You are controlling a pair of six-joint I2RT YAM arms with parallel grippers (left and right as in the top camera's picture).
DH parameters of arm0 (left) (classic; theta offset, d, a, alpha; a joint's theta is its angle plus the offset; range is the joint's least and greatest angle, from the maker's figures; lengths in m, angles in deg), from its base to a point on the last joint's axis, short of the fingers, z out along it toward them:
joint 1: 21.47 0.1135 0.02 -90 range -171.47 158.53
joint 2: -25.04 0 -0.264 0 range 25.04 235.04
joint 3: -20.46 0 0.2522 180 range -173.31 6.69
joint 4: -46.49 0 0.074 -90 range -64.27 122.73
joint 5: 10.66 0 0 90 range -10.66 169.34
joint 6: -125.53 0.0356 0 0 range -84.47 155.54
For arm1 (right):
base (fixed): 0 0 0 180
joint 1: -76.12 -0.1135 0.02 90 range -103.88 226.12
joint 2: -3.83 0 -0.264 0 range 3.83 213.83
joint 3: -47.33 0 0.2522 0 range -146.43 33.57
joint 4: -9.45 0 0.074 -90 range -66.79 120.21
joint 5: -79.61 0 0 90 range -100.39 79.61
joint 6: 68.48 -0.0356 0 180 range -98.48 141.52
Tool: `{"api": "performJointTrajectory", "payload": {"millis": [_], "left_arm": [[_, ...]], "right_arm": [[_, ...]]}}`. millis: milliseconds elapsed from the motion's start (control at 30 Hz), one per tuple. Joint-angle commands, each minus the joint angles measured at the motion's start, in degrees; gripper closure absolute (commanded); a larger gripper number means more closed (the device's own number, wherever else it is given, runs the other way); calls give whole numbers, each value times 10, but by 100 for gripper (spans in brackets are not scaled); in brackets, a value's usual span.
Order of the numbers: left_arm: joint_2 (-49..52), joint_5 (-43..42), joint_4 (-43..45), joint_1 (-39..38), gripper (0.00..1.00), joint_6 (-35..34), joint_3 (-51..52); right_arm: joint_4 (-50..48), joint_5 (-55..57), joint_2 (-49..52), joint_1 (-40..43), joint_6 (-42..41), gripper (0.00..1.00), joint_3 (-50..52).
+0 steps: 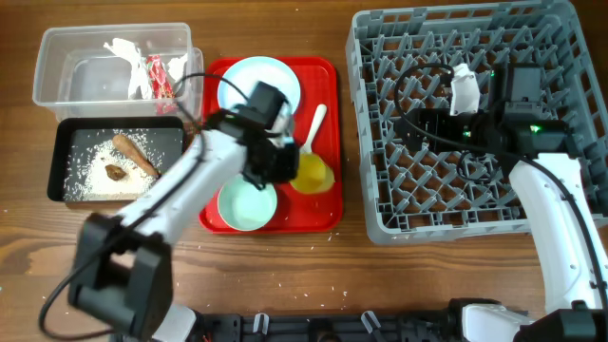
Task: Sort waste into correct bins and load items into the dishwasher rack
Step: 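Grasp the yellow cup with left gripper and lift toward right gripper, then grasp the yellow cup with right gripper and release left gripper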
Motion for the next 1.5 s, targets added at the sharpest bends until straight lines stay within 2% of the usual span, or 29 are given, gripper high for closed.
{"api": "performJointTrajectory", "payload": {"millis": [0, 67, 267, 433, 633, 733, 833, 967, 1233, 1467], "left_arm": [[-74, -126, 16, 75, 96, 3, -12], [-89, -180, 20, 110, 96, 3, -12], [-91, -311, 47, 151, 96, 7, -12], [-88, -361, 92, 158, 96, 3, -12], [-84, -470, 125, 163, 96, 3, -12], [-83, -524, 125, 183, 96, 3, -12], [-83, -582, 125, 193, 96, 2, -12], [-83, -600, 125, 193, 96, -10, -12], [-83, -604, 125, 191, 96, -18, -12], [-83, -603, 125, 186, 96, -23, -12]], "right_arm": [[-24, -79, 5, 0, -4, 1, -6], [-52, -141, 5, 0, -38, 0, -6], [-144, -353, 5, -11, -49, 0, -6], [-189, -366, 5, -61, -57, 0, -6], [-232, -367, 7, -99, -44, 0, -6], [-239, -419, 19, -99, 5, 0, -6], [-290, -511, 51, -99, 14, 0, -6], [-381, -623, 87, -103, 11, 5, -6], [-435, -599, 93, -132, -8, 7, -6], [-443, -543, 93, -154, -35, 22, -6]]}}
